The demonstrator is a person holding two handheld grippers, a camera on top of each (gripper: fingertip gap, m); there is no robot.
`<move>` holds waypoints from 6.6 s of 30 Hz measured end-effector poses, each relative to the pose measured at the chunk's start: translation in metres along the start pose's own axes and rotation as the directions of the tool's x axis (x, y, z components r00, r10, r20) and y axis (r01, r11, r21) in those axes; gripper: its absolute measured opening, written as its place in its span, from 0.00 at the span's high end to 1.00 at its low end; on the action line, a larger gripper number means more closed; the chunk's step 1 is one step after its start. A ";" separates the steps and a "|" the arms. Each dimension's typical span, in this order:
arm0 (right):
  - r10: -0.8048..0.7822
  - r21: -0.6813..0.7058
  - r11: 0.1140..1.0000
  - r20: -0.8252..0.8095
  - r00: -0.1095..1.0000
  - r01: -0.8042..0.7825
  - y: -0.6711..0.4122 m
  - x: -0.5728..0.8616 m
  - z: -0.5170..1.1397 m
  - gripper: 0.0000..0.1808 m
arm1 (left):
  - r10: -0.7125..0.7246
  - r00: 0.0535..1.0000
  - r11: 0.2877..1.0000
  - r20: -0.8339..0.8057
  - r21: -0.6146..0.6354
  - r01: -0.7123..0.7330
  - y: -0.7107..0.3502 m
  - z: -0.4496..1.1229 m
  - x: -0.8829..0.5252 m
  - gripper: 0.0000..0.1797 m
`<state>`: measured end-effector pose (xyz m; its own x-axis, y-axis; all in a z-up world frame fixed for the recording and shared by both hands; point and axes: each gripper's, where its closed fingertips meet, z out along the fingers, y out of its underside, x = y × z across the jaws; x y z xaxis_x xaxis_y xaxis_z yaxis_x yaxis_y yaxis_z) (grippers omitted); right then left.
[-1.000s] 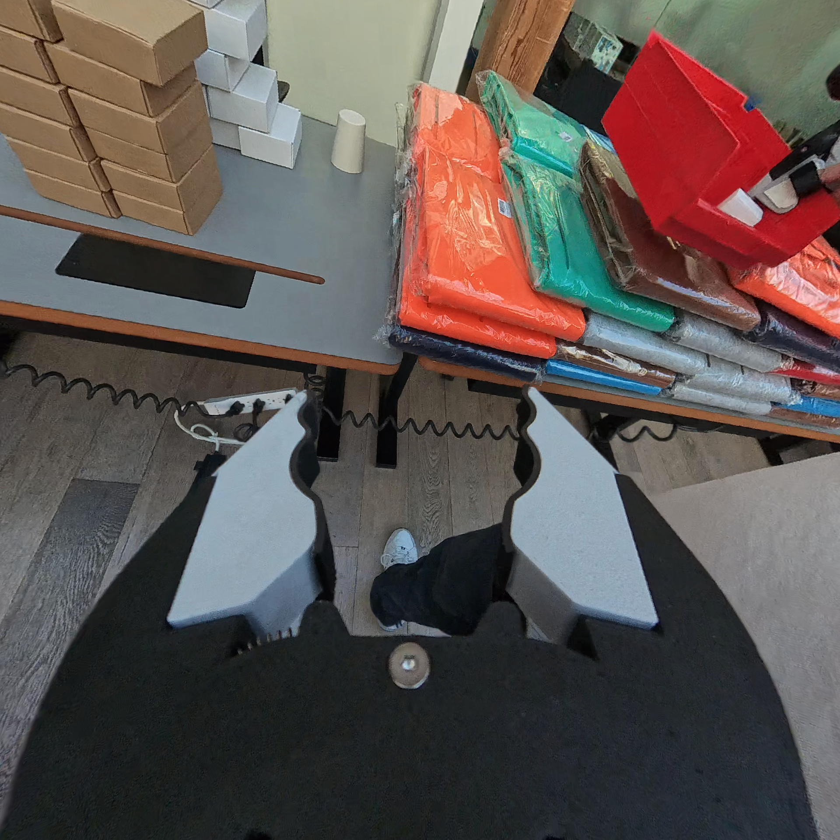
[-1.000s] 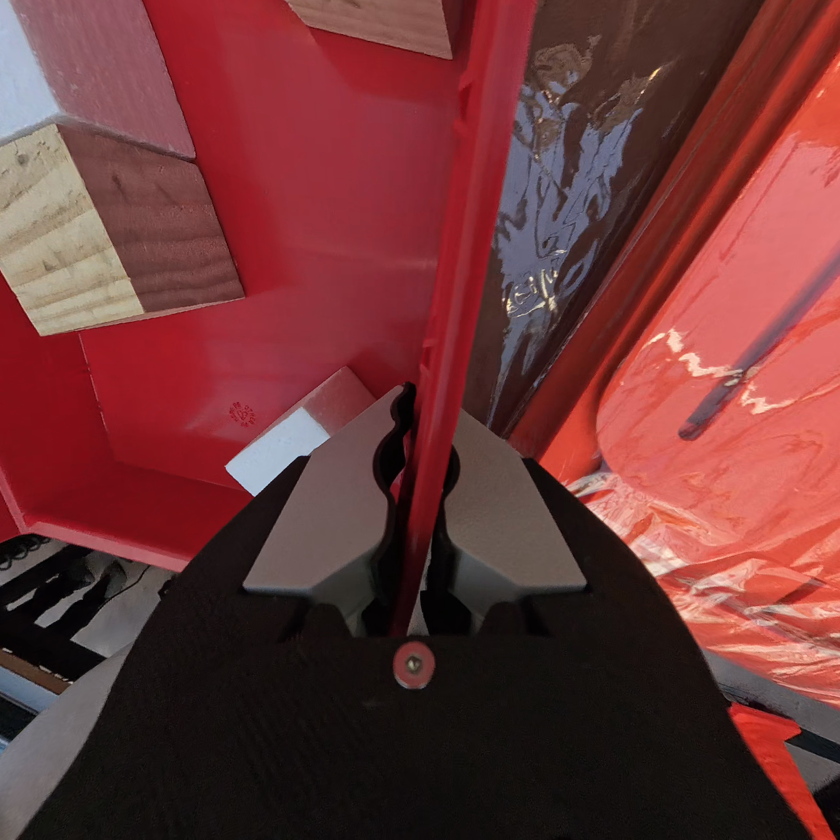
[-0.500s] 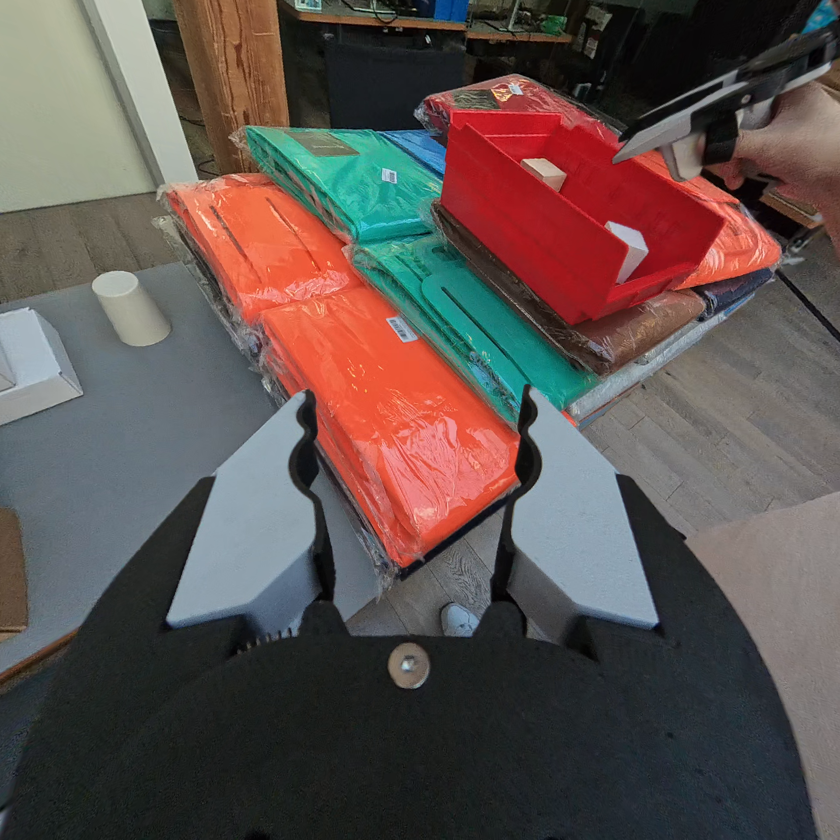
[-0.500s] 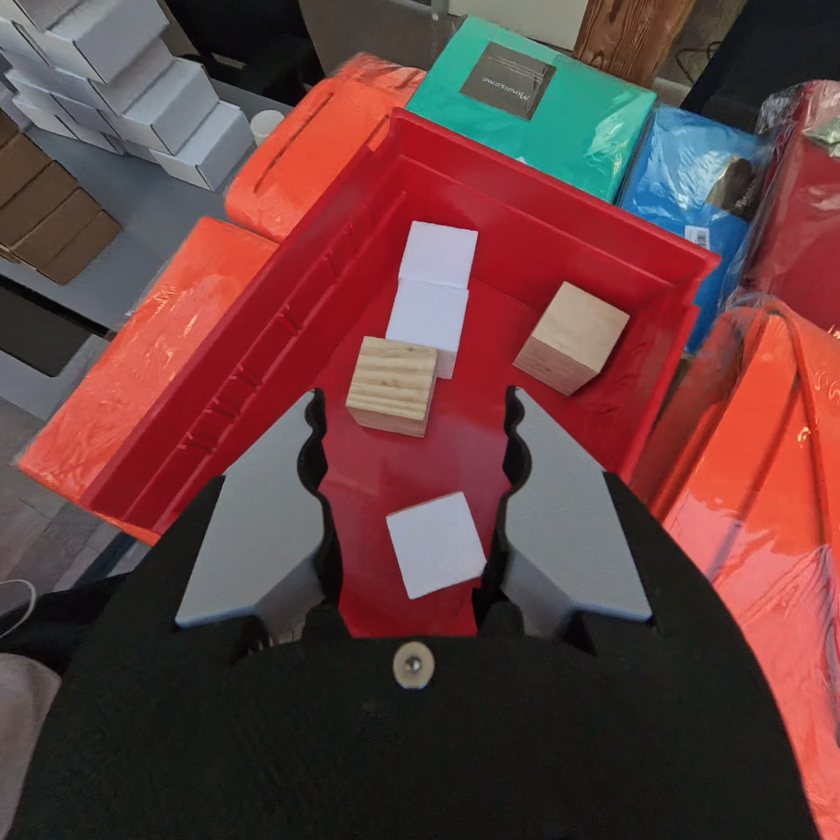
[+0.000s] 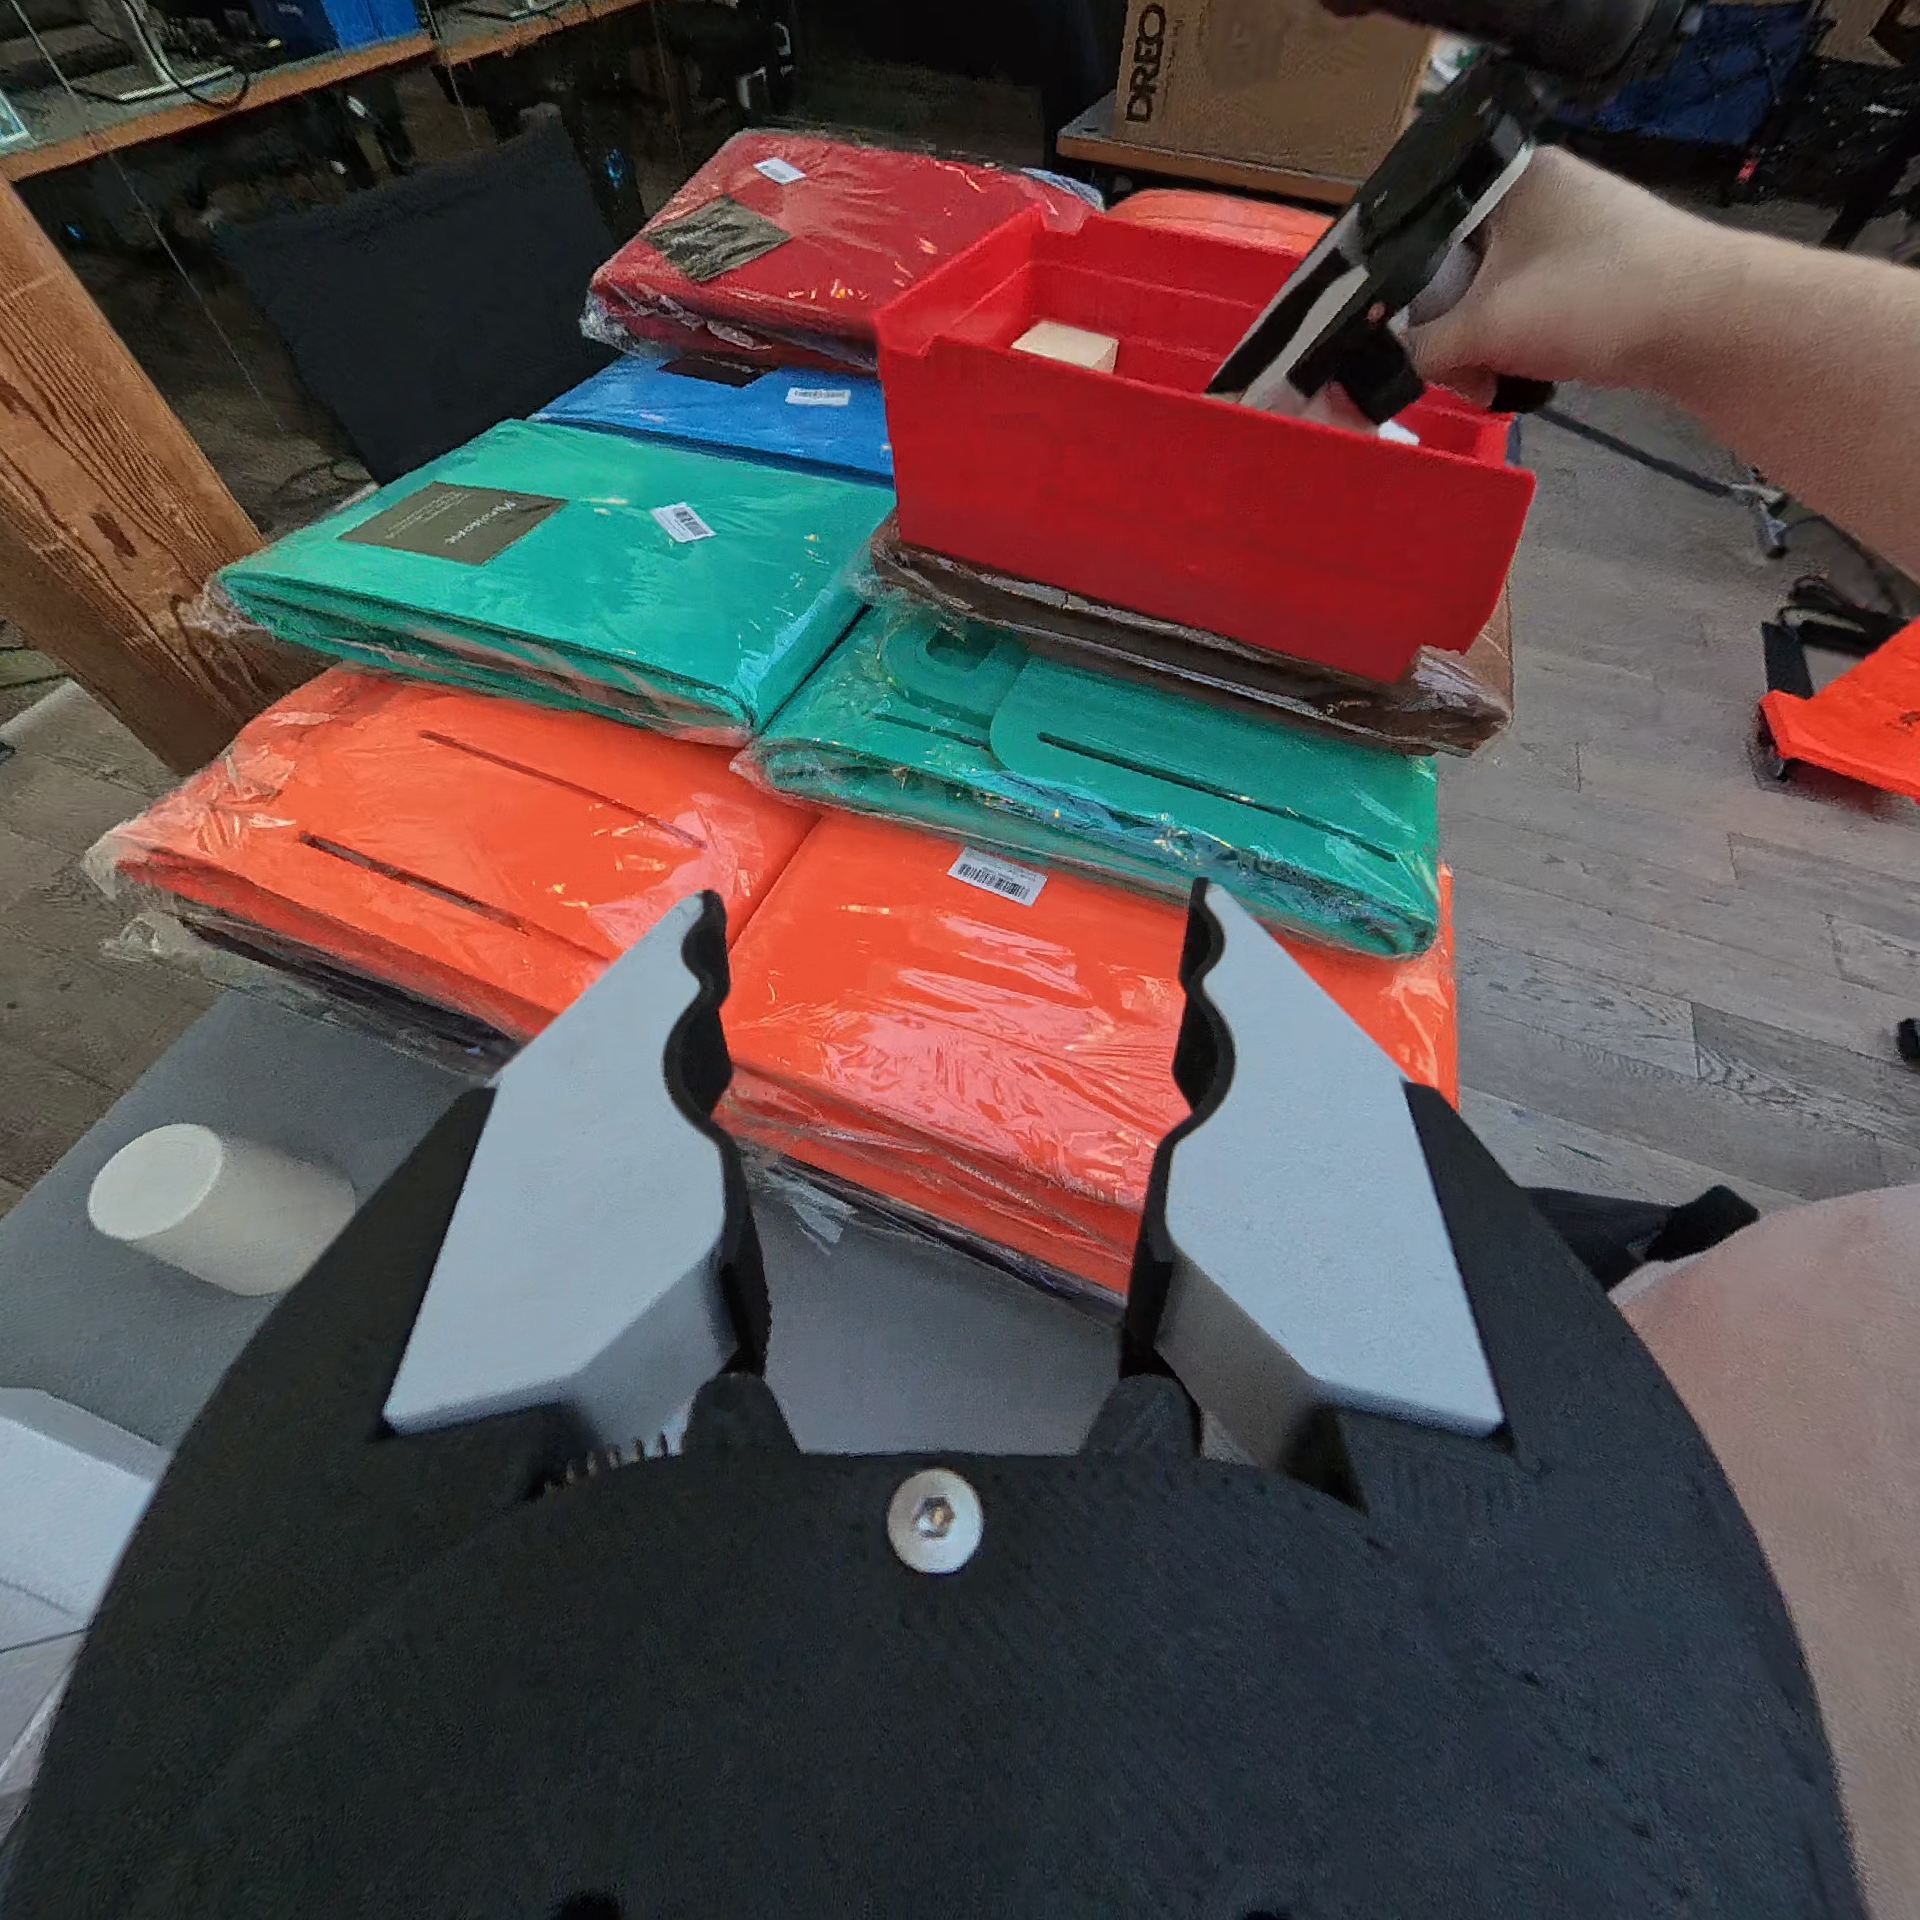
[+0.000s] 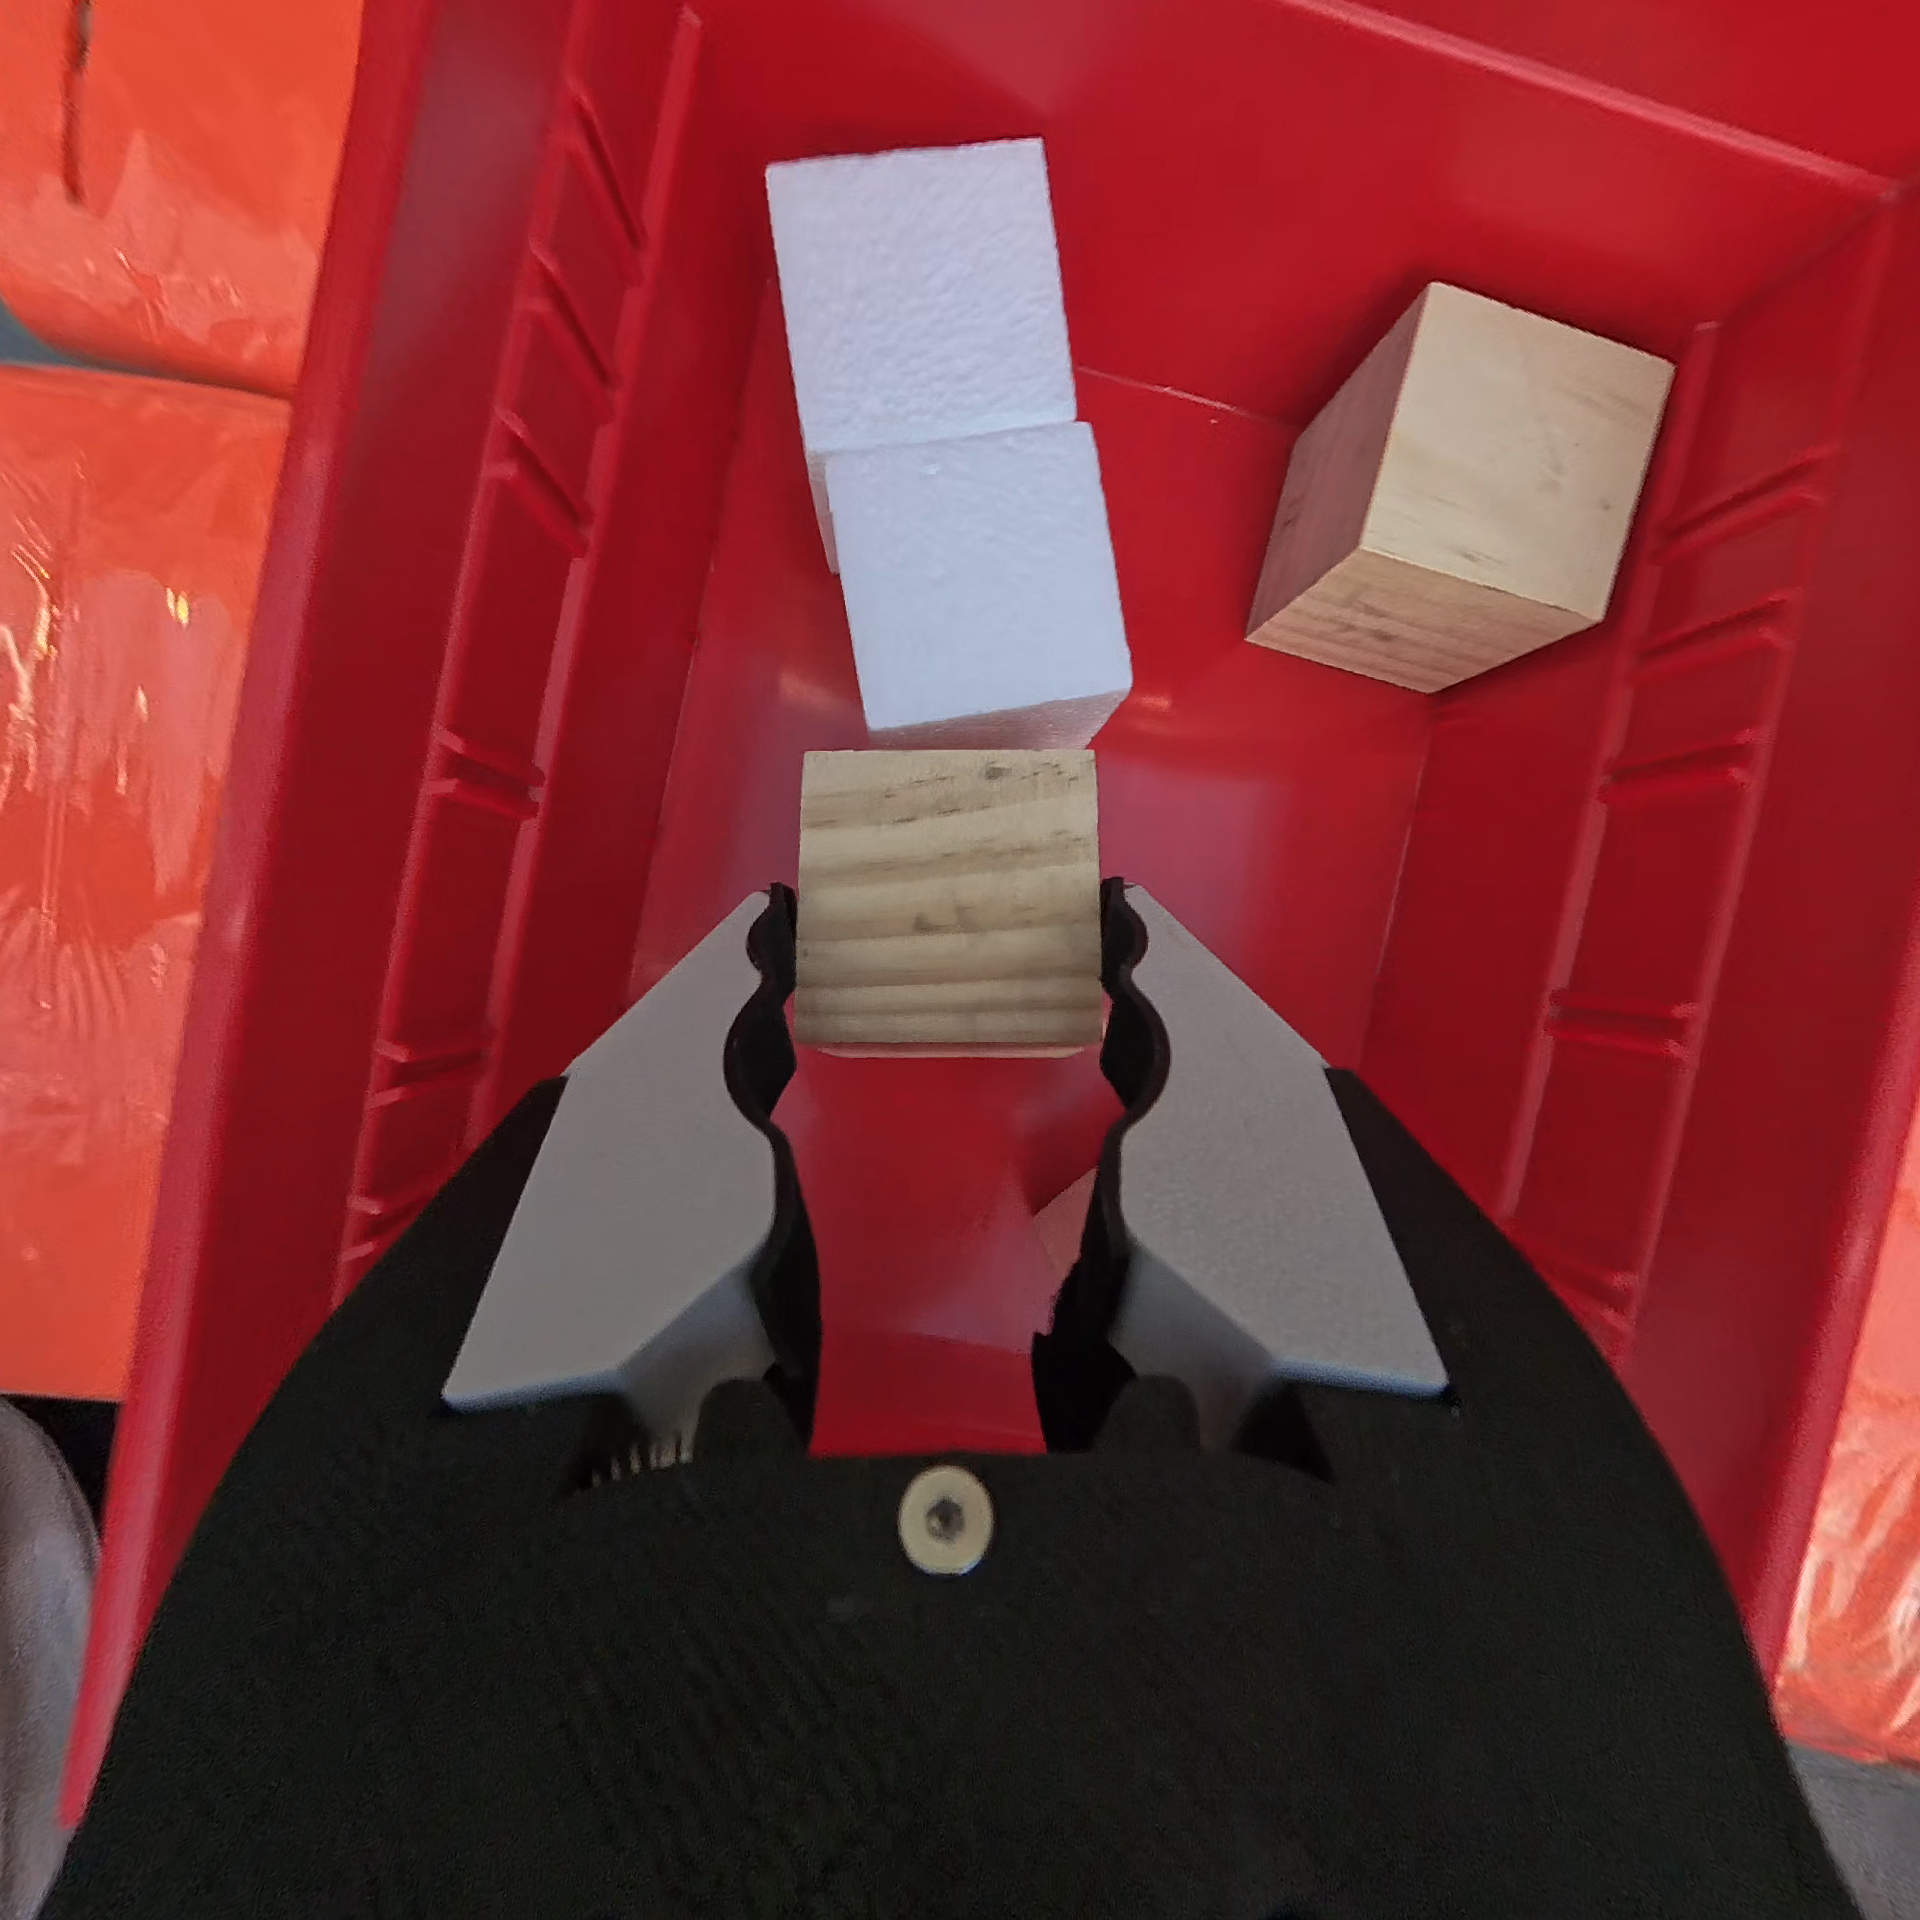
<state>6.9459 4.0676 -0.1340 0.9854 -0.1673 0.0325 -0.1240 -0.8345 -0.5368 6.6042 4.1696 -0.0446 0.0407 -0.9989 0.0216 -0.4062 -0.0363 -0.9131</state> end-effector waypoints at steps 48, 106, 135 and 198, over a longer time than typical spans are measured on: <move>-0.442 0.357 0.875 0.321 0.837 0.326 -0.331 -0.430 0.288 0.54 | -0.430 0.800 0.902 0.418 0.236 0.361 0.112 -0.238 -0.096 0.57; -0.006 0.363 0.925 -0.286 0.958 0.115 0.064 -0.039 -0.288 0.71 | 0.663 0.562 0.447 -0.495 -0.341 -0.827 -0.210 0.232 -0.063 0.70; -0.131 0.260 0.947 -0.216 0.968 0.186 -0.010 -0.046 -0.245 0.71 | -0.017 0.959 0.146 0.284 -0.948 0.283 0.180 0.095 -0.407 0.70; -0.487 0.180 0.872 0.244 0.838 0.455 -0.335 -0.417 0.290 0.71 | -0.260 0.325 0.846 0.909 0.052 0.531 0.196 -0.402 -0.026 0.54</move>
<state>6.6102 4.5695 -0.2125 0.9151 0.3946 0.0829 0.3608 -0.7096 -0.6053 6.1567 4.1776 -0.0601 0.9490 -0.2892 -0.1258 -0.2743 -0.5601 -0.7817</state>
